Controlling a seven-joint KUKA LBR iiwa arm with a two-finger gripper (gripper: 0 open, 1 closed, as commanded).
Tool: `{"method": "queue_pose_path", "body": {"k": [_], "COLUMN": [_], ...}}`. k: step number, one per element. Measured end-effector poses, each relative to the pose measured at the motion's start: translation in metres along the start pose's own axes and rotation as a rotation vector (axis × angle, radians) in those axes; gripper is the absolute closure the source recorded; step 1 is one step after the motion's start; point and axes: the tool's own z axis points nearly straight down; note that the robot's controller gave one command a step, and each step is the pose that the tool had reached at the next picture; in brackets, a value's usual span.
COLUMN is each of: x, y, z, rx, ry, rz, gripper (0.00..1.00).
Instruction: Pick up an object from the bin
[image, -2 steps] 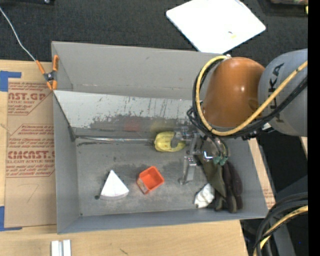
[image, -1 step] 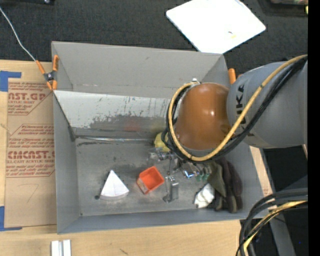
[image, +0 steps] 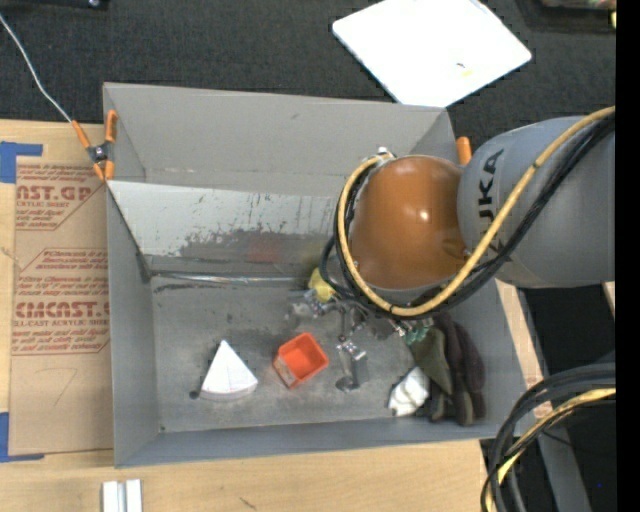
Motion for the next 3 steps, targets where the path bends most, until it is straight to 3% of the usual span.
{"method": "queue_pose_path", "body": {"k": [1,2,3], "x": [-0.004,-0.003,-0.007], "y": [-0.012,-0.011,-0.023], "z": [0.036,0.092,0.089], "rx": [-0.009,-0.003,-0.011], "ry": [0.014,0.001,0.009], "rz": [0.090,-0.180,-0.134], "gripper": [0.00,0.00,1.00]}}
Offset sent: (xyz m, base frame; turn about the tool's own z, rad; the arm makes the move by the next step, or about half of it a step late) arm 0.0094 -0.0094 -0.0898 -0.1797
